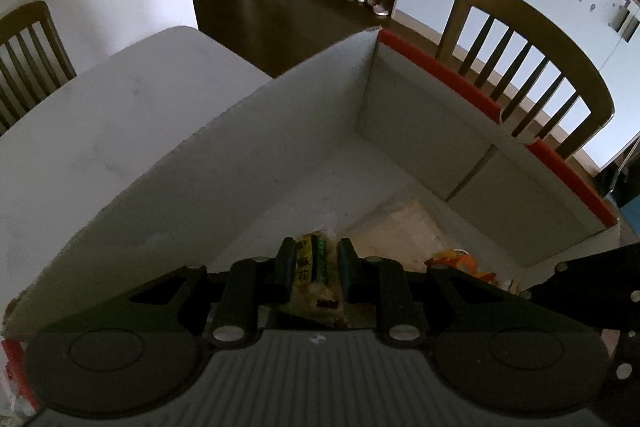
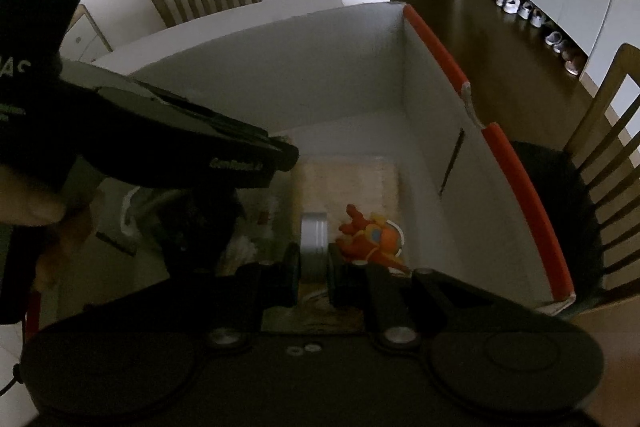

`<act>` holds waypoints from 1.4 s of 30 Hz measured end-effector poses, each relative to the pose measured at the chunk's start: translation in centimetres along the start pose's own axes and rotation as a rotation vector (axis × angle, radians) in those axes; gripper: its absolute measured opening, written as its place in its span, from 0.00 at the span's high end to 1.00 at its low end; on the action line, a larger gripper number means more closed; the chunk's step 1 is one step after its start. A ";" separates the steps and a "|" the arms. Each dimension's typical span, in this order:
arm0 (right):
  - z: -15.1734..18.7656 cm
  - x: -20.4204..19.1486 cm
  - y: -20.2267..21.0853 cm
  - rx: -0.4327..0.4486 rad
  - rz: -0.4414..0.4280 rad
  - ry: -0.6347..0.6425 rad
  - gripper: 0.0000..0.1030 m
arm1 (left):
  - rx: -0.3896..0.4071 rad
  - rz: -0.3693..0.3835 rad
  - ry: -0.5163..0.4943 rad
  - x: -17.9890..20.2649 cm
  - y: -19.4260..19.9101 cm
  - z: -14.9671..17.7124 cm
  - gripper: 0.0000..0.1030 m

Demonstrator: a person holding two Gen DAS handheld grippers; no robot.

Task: Organize objects
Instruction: 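Lower the snack bar and silver cylinder into the shoebox and open both grippers, then move both grippers back over the table toward the white roller and pink tube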

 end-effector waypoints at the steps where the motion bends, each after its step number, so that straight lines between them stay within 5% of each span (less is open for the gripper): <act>1: -0.1 0.0 0.1 0.003 -0.003 0.000 0.88 | -0.004 0.000 0.002 0.0 -0.1 0.1 0.79; 10: 0.2 0.6 1.7 0.046 -0.015 0.004 0.85 | 0.025 -0.014 0.027 -0.1 0.8 0.7 0.69; 14: 0.5 0.8 2.8 0.068 -0.022 0.007 0.82 | 0.064 0.000 0.033 -0.2 1.9 1.0 0.31; 30: 1.7 -0.7 7.0 0.141 -0.060 0.052 0.71 | 0.179 0.008 0.064 -0.2 8.5 3.6 0.31; 42: 2.7 -3.1 10.1 0.214 -0.069 0.097 0.38 | 0.252 0.045 0.072 -0.4 14.0 7.5 0.31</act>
Point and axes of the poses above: each gripper's, at about its wrist camera, not at the fingertips, and y roughly against the way its jaws point, x to its right, z to its underside, the point moved 1 cm from there along -y, roughly the way its jaws point, and after that the axes turned 2 degrees about -z, right-handed, at the moved point
